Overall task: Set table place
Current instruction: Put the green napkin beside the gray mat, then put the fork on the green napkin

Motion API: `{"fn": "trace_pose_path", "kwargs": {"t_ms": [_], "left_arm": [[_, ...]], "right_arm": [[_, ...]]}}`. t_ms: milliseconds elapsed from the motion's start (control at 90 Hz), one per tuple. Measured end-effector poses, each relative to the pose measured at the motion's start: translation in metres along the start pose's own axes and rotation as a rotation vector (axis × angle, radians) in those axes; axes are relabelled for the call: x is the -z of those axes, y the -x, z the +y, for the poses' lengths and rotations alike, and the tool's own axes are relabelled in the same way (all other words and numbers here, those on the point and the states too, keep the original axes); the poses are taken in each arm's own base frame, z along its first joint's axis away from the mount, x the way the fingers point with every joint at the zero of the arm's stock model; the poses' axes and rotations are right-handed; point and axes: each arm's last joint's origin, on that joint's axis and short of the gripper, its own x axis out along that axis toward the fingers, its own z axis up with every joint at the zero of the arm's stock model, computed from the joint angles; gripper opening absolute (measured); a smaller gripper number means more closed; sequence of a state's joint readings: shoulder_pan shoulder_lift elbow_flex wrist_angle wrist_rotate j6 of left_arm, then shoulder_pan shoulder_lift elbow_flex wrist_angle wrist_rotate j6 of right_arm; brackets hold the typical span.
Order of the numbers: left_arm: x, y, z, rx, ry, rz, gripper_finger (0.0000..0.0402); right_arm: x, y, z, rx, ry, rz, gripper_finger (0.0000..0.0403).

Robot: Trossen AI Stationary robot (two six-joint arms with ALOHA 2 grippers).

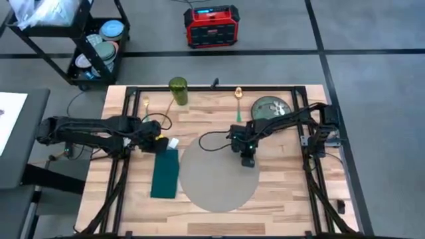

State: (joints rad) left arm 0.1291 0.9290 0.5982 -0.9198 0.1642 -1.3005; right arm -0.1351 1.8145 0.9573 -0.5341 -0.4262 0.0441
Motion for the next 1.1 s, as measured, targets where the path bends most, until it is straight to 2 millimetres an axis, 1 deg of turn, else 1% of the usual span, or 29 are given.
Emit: {"fn": "trace_pose_path", "kwargs": {"t_ms": [100, 189, 344, 489, 622, 722, 811, 878, 933, 1000, 1056, 1100], "left_arm": [[0.000, -0.002, 0.002, -0.039, -0.049, -0.012, 0.0001], [0.000, -0.002, 0.003, -0.052, -0.050, -0.044, 0.0015], [-0.002, -0.001, 0.001, -0.030, -0.053, -0.075, 0.0065], [-0.002, -0.001, 0.000, -0.030, -0.020, -0.090, 0.0113], [-0.003, -0.001, 0.002, -0.049, 0.003, -0.117, 0.0141], [-0.002, -0.001, 0.005, -0.077, 0.049, -0.124, 0.0147], [-0.003, -0.001, 0.003, -0.063, 0.084, -0.140, 0.0147], [-0.003, 0.000, 0.003, -0.057, 0.145, -0.154, 0.0147], [-0.003, 0.000, -0.003, -0.004, 0.176, -0.149, 0.0147], [0.001, -0.001, -0.011, 0.079, 0.157, -0.082, 0.0146], [0.006, -0.003, -0.017, 0.108, 0.134, -0.032, 0.0143], [0.010, -0.004, -0.020, 0.120, 0.128, -0.027, 0.0139]], "right_arm": [[-0.001, 0.000, 0.000, 0.004, 0.003, -0.008, 0.0000], [-0.004, 0.000, 0.000, 0.005, 0.010, -0.035, 0.0000], [-0.006, 0.000, 0.000, 0.007, -0.007, -0.054, 0.0000], [-0.006, -0.001, 0.003, 0.007, -0.002, -0.053, 0.0000], [-0.006, -0.001, 0.003, 0.006, -0.024, -0.053, 0.0000], [-0.006, -0.001, 0.003, 0.005, -0.028, -0.054, 0.0000], [-0.006, -0.001, 0.003, 0.005, -0.034, -0.054, 0.0000], [-0.006, -0.001, 0.003, 0.005, -0.035, -0.053, 0.0000], [-0.006, -0.001, 0.003, 0.005, -0.038, -0.053, 0.0000], [-0.005, -0.001, 0.003, 0.005, -0.040, -0.050, 0.0000], [-0.005, -0.001, 0.003, 0.005, -0.040, -0.048, 0.0000], [-0.005, -0.001, 0.003, 0.006, -0.041, -0.048, 0.0000]]}}
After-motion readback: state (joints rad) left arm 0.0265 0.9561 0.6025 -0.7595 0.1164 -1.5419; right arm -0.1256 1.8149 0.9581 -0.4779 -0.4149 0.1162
